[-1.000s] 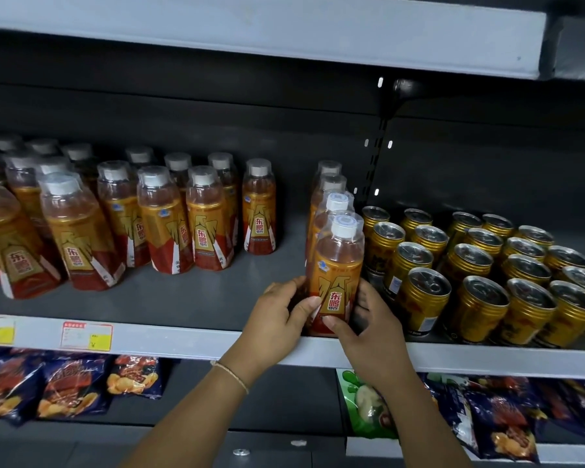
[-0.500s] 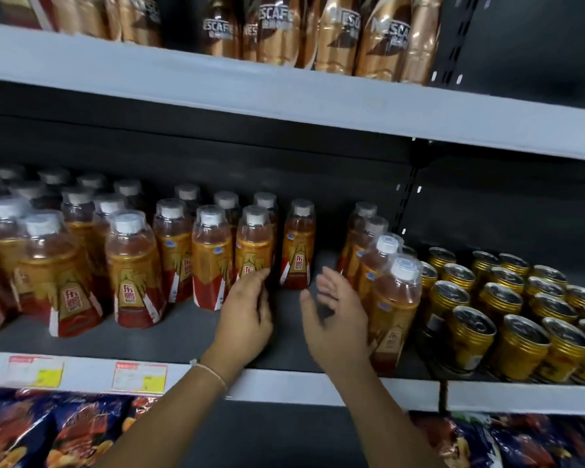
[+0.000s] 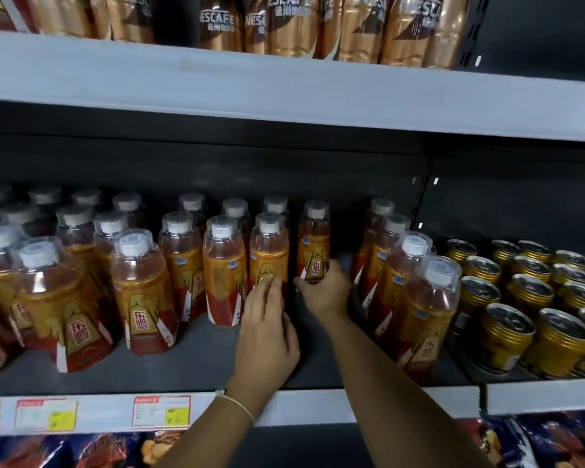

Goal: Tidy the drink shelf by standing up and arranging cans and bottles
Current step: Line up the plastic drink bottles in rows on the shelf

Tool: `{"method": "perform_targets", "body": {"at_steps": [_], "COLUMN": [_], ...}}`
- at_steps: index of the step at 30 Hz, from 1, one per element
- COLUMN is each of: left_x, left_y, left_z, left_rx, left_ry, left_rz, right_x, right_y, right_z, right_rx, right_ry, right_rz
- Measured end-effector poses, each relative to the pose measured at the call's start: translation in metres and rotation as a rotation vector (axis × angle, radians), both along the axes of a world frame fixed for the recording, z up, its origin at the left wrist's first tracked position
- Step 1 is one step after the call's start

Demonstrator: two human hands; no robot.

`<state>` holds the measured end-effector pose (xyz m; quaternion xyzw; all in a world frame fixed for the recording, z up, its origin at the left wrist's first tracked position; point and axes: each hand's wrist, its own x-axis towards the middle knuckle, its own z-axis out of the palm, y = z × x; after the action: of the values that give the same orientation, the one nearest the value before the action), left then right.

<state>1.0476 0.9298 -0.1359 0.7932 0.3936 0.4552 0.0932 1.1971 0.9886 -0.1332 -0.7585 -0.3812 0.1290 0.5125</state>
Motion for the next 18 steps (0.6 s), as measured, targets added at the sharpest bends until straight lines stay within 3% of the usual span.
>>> {"method": "perform_targets", "body": {"at_steps": [5,18], "left_x": [0.002,0.003], "left_y": [0.003,0.003], "left_z": [-0.003,-0.007], "left_rx": [0.007,0.008], "left_ry": [-0.005,-0.021], "left_rz": [0.001,-0.019], "right_x": [-0.003,0.015], "right_y": [0.003,0.007], "right_z": [-0.008,-0.007], "right_rx": [0.090,0.044], "right_ry": [0.002,-0.028], "right_rz": [-0.062,-0.174]}}
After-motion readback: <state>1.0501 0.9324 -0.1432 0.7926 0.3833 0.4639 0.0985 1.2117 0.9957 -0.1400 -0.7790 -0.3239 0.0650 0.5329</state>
